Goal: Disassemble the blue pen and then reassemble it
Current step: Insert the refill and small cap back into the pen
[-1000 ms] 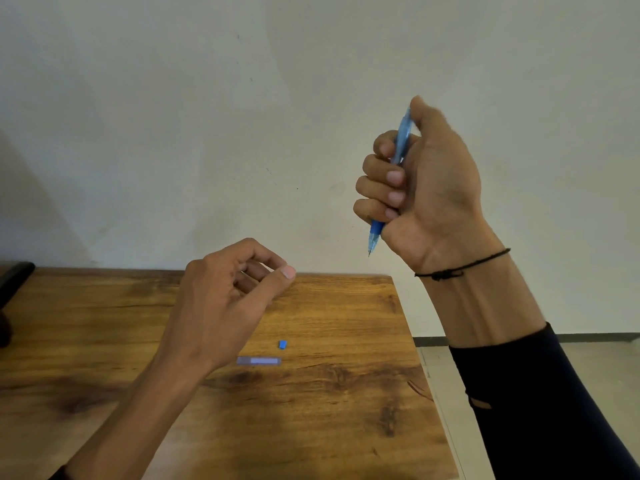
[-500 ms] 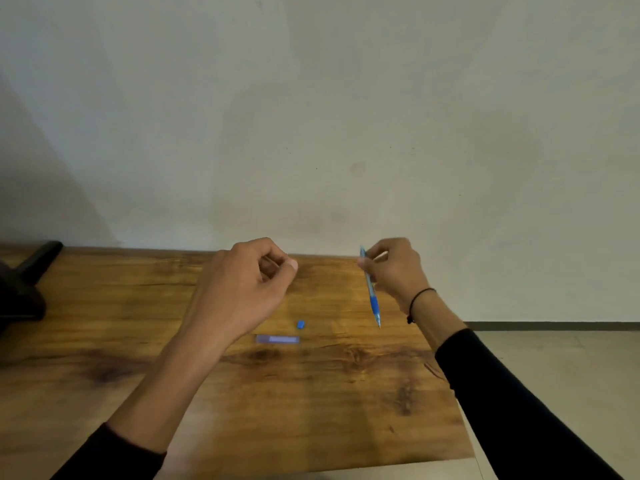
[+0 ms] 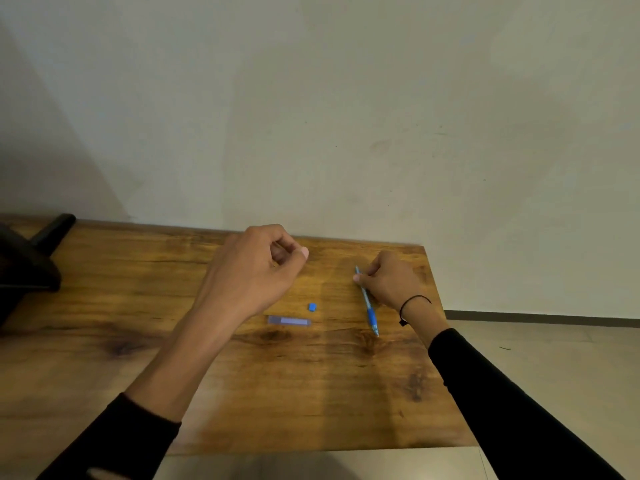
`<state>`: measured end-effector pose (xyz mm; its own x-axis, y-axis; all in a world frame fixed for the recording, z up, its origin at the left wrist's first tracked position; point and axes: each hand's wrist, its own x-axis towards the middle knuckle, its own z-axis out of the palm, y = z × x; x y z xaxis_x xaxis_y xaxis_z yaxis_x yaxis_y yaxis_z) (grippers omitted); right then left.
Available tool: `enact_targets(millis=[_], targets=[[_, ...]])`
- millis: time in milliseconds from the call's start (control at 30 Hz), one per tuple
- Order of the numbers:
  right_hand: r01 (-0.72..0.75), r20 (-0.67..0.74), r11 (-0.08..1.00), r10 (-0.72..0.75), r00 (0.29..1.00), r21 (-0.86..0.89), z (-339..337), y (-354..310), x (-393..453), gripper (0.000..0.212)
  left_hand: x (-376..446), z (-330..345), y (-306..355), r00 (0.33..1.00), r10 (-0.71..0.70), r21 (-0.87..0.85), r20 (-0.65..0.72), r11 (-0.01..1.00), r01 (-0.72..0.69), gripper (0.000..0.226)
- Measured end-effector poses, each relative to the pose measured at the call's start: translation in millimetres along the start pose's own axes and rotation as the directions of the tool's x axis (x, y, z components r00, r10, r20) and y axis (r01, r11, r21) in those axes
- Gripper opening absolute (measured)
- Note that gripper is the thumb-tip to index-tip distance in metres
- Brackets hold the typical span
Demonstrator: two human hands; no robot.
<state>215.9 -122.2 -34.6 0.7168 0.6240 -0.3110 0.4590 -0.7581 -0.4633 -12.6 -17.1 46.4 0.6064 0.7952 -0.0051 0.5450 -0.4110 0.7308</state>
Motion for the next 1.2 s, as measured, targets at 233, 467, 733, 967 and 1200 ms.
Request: enact_targets(millis=[233,467,733,967,1200], targets=[[0.461,0.042,0.877,-0.460,0.887,-0.133,-5,-33,-40,0.012,1,-7,1,0.999,-0.031,-0.019,-0.042,0.999,0.031,0.020],[0.781,0.314,0.458,-0.735,0.602,-0.424,58,-52,-72,0.022,4,-8,-1,0.992,-0.057,-0.058,-0.117,0.997,0.050,0.021],[0.682,0.108,0.708,-0.675,0.730,-0.185,45,-53,-63,0.035,5,-12,-14,0.991,-0.107,-0.041,-0.078,0.994,0.104,0.020],[0.451,-0.044,0.752,-0.494,0.869,0.481,23,-58,-57,0.019,3,19,-20,0.911,-0.306,-0.413,0.277,0.818,0.400,0.025],[0.439,-0.048,0.729,-0.490,0.871,0.525,25,-57,-51,0.007,0,32,-22,0.951,-0.290,-0.496,0.108,0.814,0.304,0.018]])
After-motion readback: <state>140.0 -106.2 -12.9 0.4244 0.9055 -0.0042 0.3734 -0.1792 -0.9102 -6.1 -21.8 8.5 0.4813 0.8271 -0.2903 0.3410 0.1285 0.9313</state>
